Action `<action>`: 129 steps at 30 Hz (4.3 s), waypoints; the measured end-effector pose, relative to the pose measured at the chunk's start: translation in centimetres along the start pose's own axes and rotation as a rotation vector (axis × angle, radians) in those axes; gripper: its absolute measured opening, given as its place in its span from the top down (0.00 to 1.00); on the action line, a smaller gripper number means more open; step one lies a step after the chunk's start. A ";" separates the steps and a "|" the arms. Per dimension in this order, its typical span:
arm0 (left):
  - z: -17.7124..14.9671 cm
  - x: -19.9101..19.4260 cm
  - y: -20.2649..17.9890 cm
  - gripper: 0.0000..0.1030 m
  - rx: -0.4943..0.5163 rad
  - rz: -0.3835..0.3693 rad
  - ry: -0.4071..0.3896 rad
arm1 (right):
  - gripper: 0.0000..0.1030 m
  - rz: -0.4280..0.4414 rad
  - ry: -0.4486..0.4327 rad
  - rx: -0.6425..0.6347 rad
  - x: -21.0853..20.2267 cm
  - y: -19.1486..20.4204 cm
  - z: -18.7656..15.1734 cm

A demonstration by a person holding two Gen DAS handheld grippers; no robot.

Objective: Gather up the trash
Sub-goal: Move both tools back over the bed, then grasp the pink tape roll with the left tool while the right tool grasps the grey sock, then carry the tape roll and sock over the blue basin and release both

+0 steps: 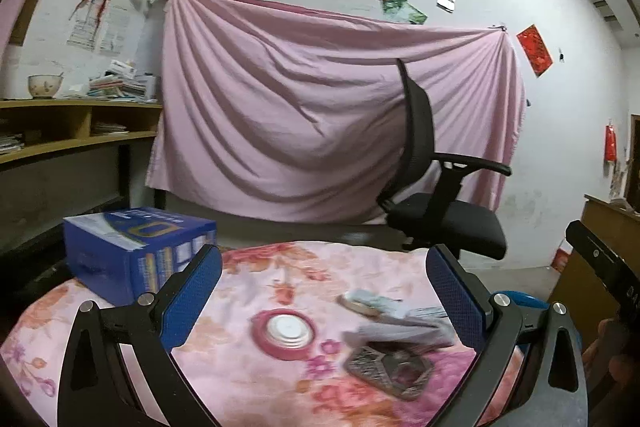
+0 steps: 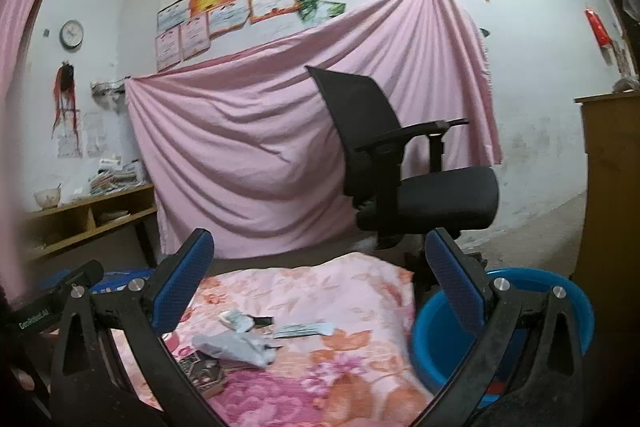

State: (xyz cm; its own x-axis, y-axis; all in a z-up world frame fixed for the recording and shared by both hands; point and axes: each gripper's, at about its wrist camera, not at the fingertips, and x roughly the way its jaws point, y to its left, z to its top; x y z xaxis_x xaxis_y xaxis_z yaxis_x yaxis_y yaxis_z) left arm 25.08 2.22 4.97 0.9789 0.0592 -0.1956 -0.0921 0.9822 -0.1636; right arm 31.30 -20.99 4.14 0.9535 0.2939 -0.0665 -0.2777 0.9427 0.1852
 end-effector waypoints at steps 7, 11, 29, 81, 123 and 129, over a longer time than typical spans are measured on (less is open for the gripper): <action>-1.0 0.2 2.8 0.03 0.002 0.028 0.042 | 0.00 0.049 0.085 -0.039 2.5 2.9 -1.4; -1.7 0.5 4.4 0.03 -0.021 0.014 0.093 | 0.00 0.069 0.170 -0.055 4.3 4.0 -2.5; -3.1 6.5 5.6 0.19 -0.085 -0.065 0.378 | 0.00 0.106 0.479 -0.121 9.7 6.2 -6.5; -3.4 8.3 4.5 0.60 -0.136 -0.299 0.415 | 0.53 0.218 0.603 -0.004 9.9 5.3 -7.8; -2.2 5.3 3.1 0.60 -0.094 -0.326 0.227 | 0.52 -0.276 0.576 -0.079 6.1 -4.6 -5.3; -2.1 5.4 2.4 0.60 -0.076 -0.332 0.227 | 0.52 -0.265 0.545 -0.056 4.9 -6.2 -4.8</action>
State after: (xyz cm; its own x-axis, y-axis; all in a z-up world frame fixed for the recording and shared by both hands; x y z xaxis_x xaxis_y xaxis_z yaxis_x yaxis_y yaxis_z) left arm 29.75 4.55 1.46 0.8935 -0.3082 -0.3268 0.2009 0.9249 -0.3229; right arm 37.17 -24.65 -2.04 0.7981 0.0728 -0.5981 -0.0586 0.9973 0.0432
